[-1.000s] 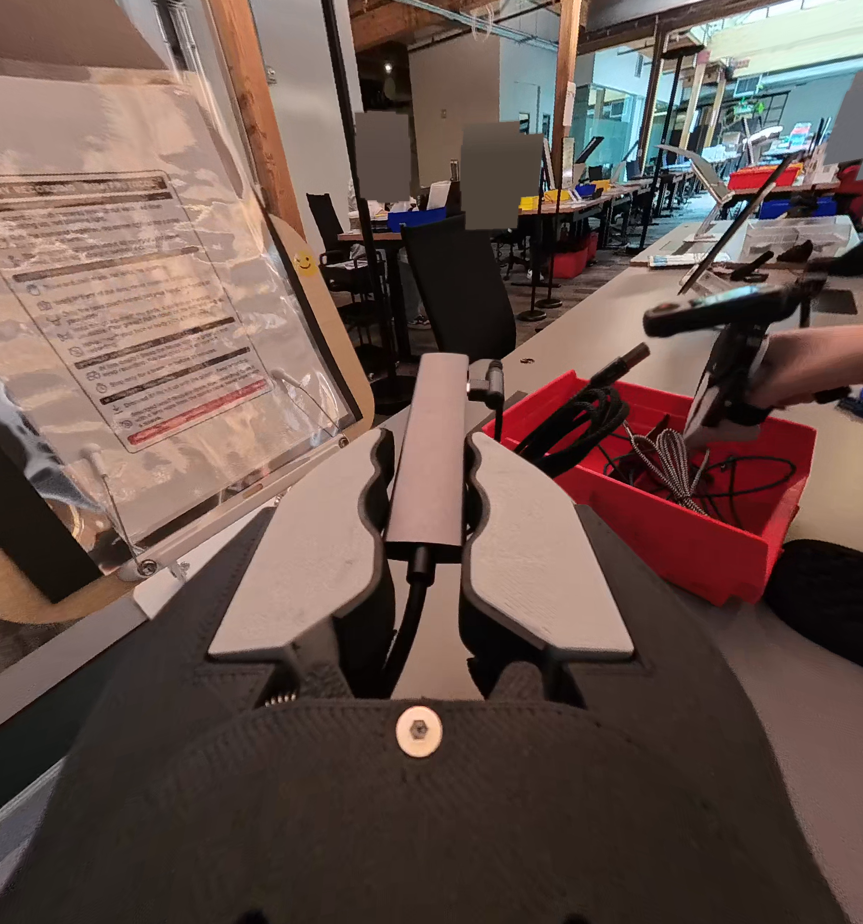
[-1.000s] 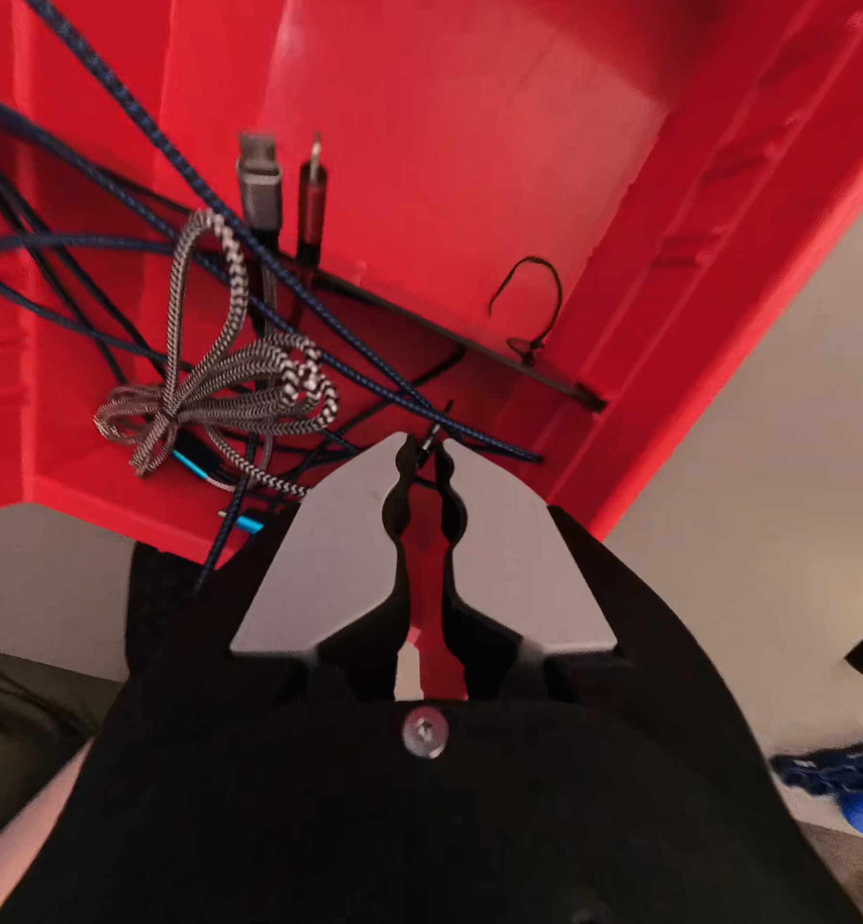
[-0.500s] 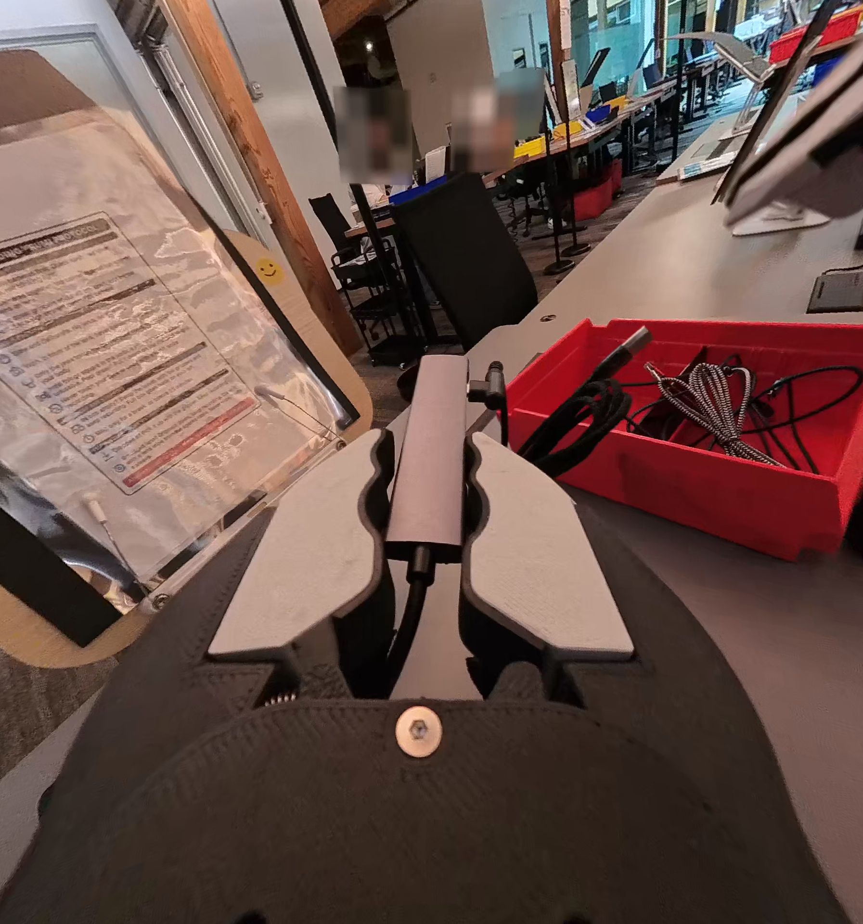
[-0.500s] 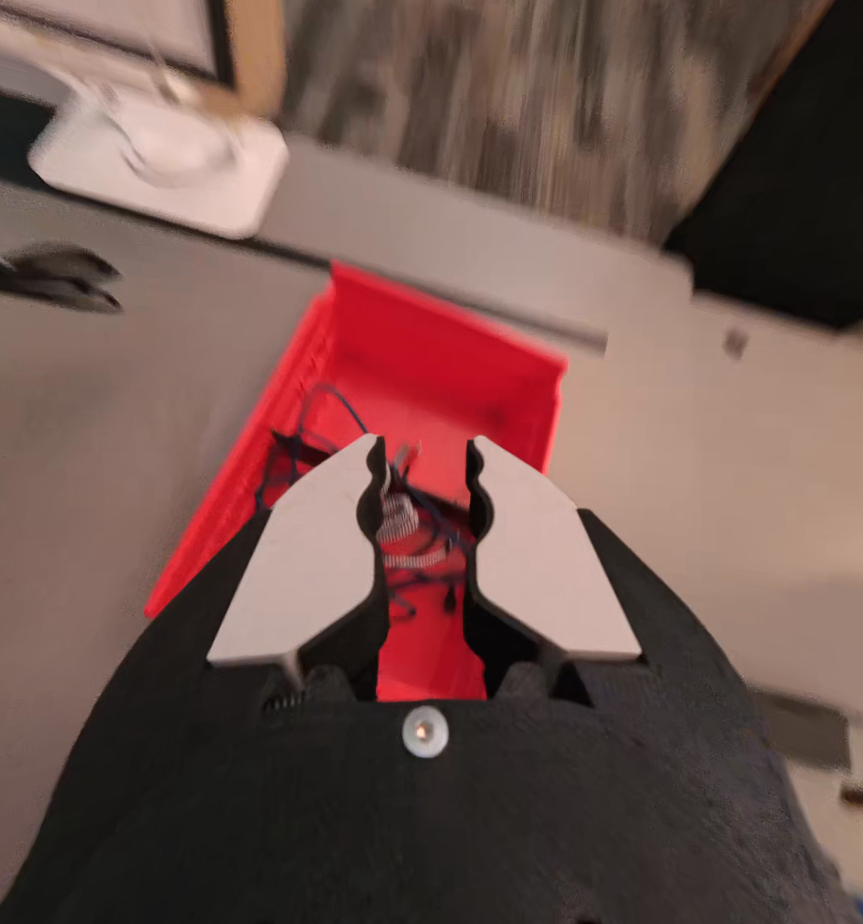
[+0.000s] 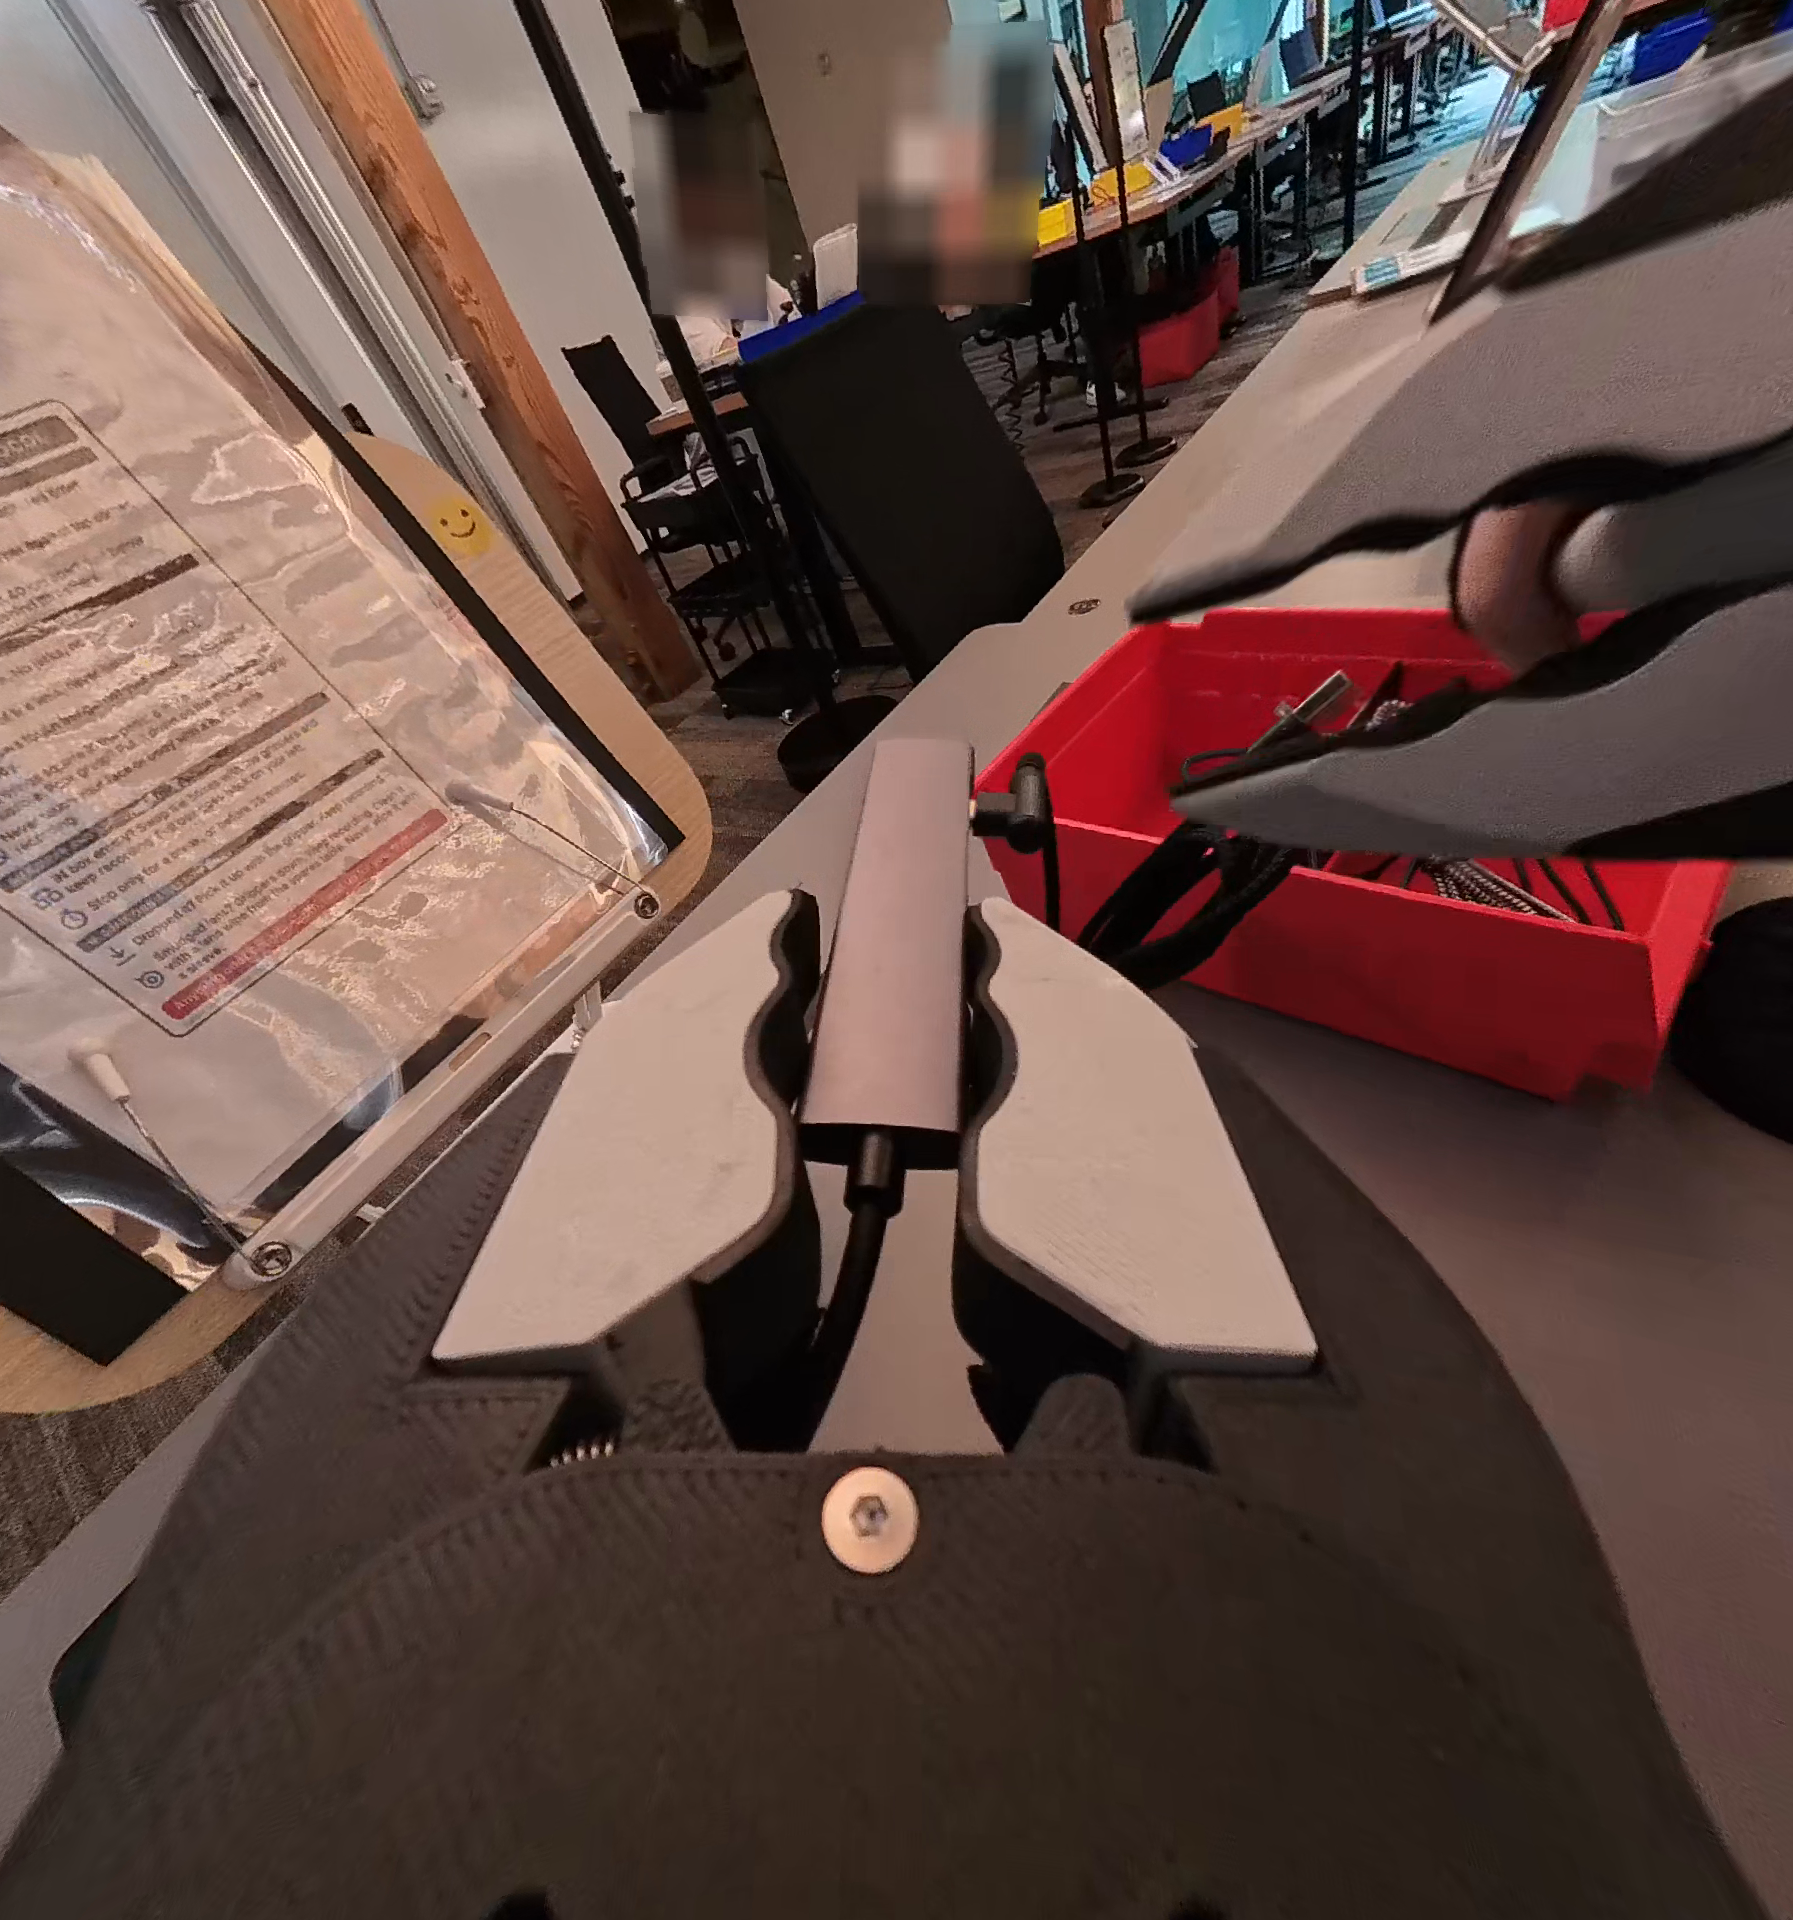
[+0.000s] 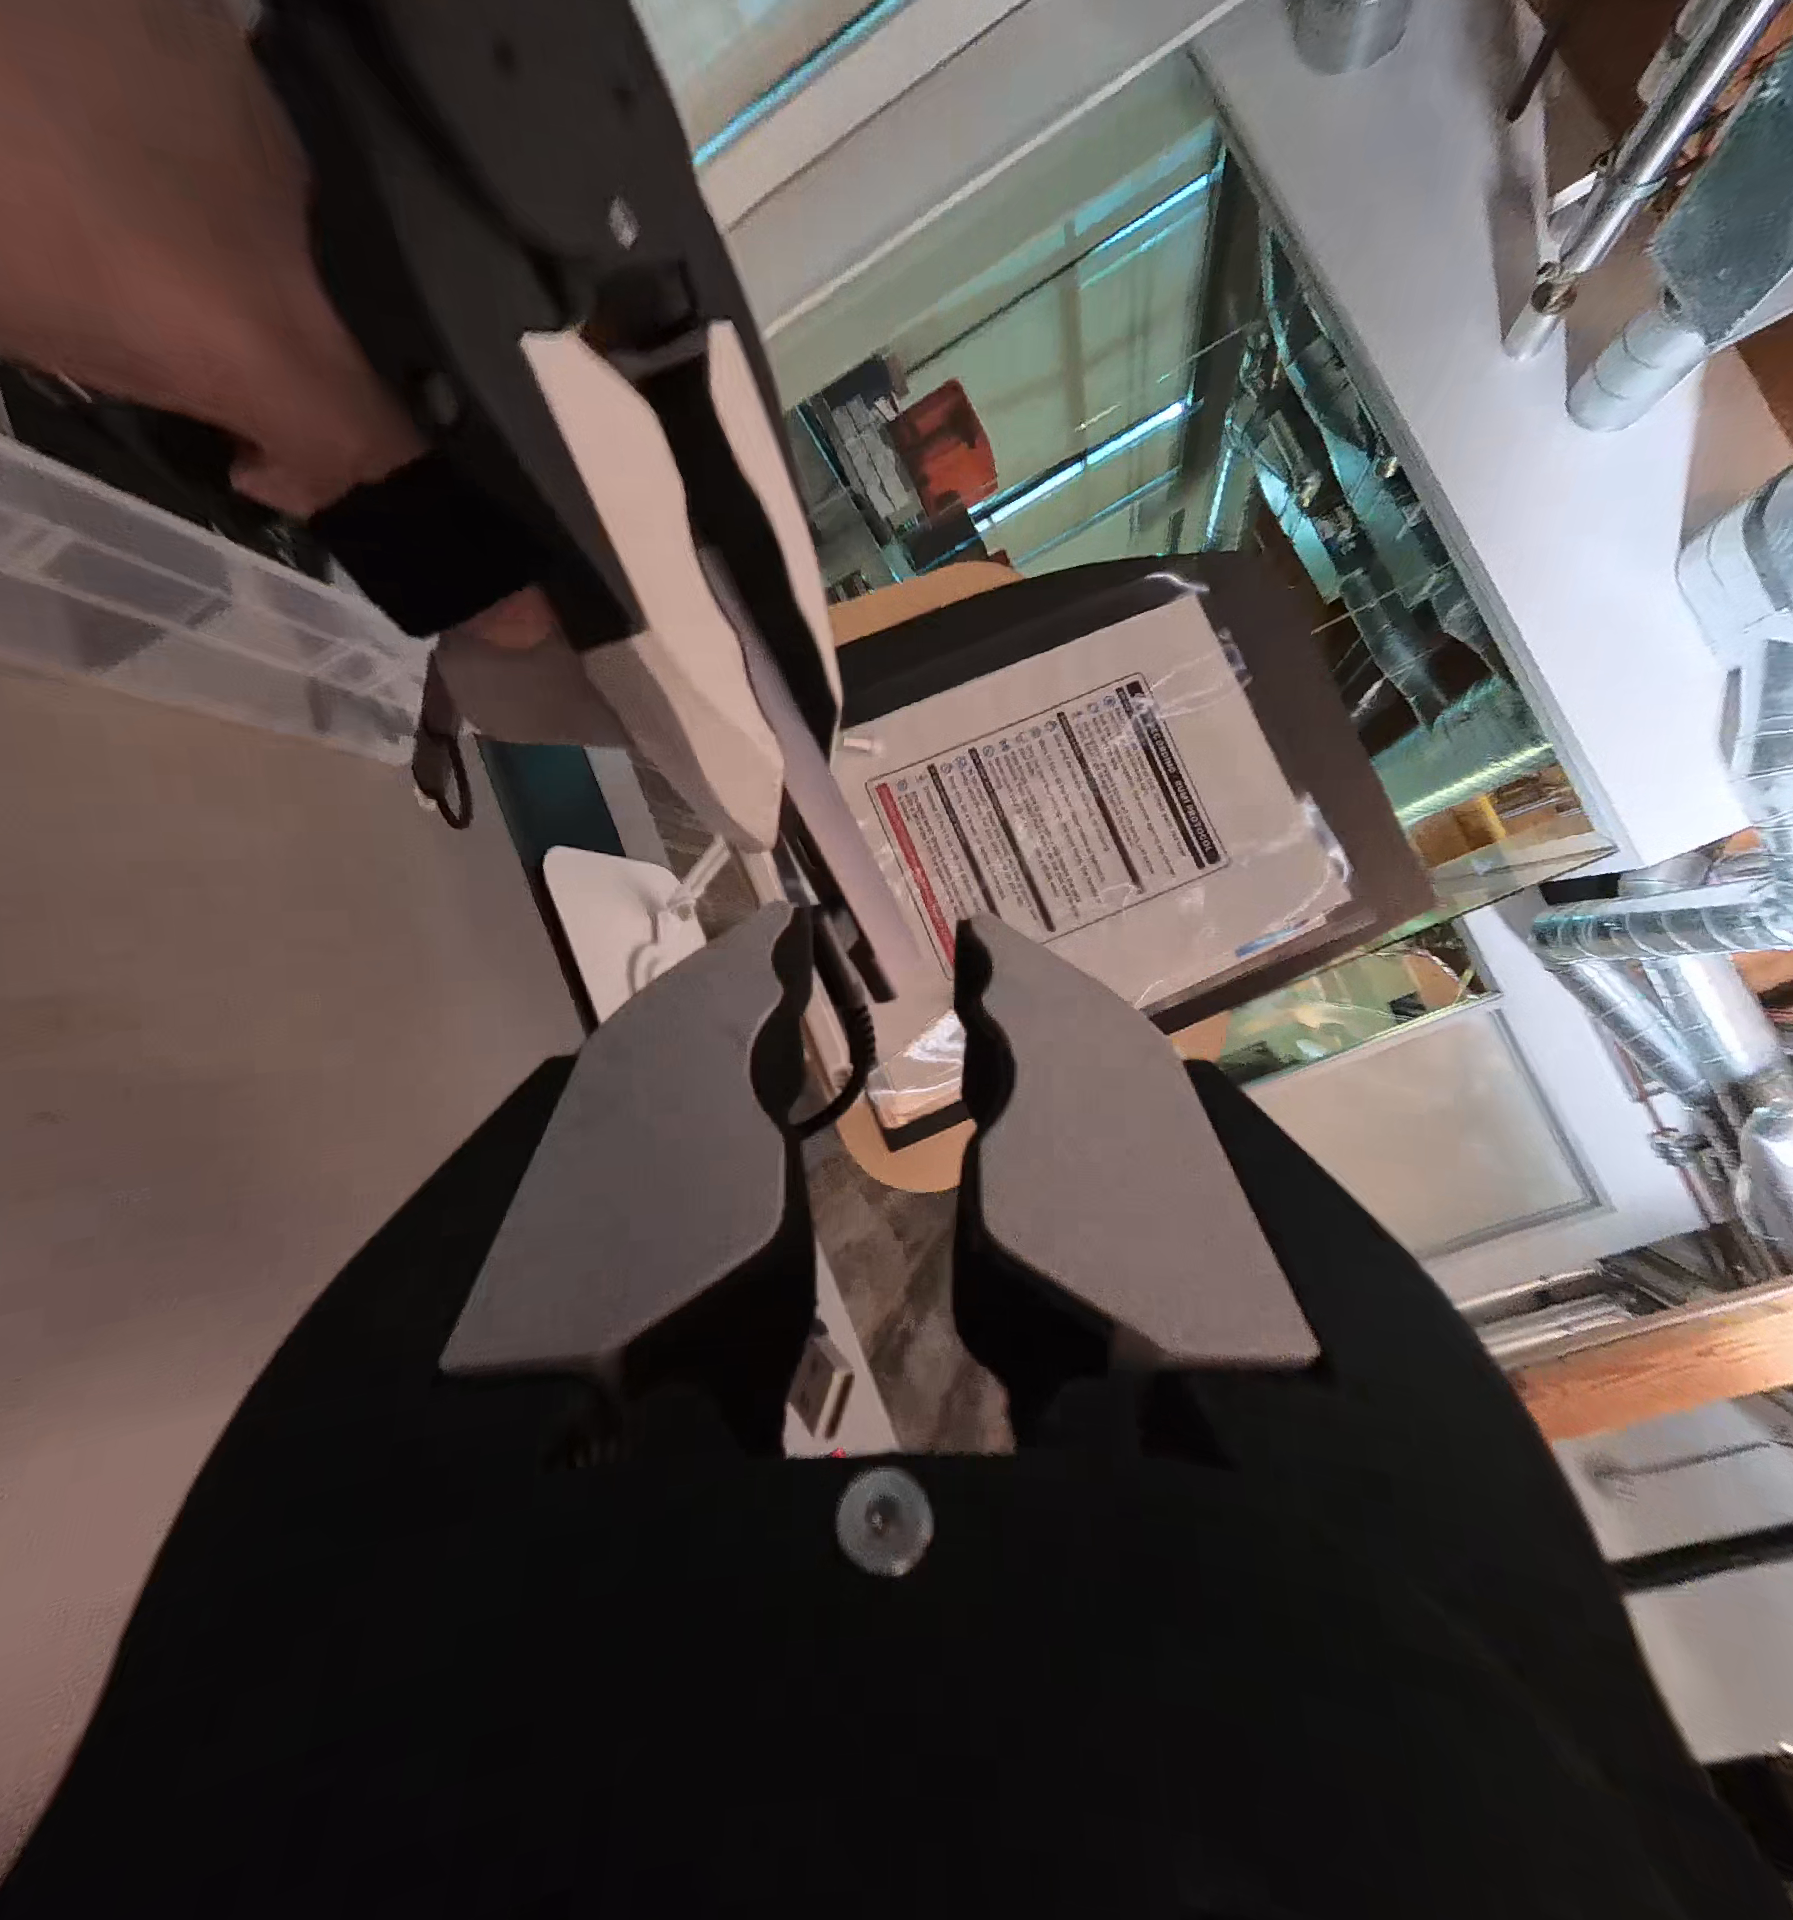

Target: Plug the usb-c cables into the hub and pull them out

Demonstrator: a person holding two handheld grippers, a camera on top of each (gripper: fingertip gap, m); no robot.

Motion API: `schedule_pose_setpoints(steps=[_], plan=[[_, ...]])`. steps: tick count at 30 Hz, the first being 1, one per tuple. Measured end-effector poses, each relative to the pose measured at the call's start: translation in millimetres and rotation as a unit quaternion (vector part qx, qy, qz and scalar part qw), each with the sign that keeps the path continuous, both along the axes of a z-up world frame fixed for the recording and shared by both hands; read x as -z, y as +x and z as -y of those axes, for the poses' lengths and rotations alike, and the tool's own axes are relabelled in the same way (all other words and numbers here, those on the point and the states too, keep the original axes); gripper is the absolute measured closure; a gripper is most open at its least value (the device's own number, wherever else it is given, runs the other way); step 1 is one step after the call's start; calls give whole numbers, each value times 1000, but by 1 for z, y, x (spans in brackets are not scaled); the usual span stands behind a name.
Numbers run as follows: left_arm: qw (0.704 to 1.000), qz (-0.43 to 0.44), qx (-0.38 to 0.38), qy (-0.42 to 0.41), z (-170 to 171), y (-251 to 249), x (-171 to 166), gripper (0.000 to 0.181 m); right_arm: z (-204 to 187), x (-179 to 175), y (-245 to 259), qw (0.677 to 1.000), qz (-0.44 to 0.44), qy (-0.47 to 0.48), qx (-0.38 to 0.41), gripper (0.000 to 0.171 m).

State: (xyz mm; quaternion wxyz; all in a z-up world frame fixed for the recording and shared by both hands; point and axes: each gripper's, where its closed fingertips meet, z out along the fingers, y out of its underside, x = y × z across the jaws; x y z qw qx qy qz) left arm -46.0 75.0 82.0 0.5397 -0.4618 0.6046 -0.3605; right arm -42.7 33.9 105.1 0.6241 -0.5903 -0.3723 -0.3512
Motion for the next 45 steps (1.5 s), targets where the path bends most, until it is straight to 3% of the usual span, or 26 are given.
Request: schedule_pose_setpoints(steps=[1,6,13,27,33,35,40,45], plan=[[1000,-1,1,1,1,0,0,155,-4,4,1,1000,11,2,8,146],[1000,-4,-1,14,5,1,1,155,-15,16,12,997,55,11,58,151],[1000,3,-9,-5,2,0,-2,155,-21,27,5,991,115,17,67,155],[1000,-9,-1,-5,8,2,2,156,-29,35,10,994,64,7,93,163],[997,11,41,-60,11,-1,-6,154,-25,25,6,995,29,36,90,163],[994,35,54,-83,11,-3,-13,147,-25,25,6,995,13,38,92,163],[987,107,57,-109,2,-12,-37,104,-21,15,9,994,-28,51,91,164],[976,202,36,-71,3,-37,-73,95,-13,0,21,989,-77,72,105,164]])
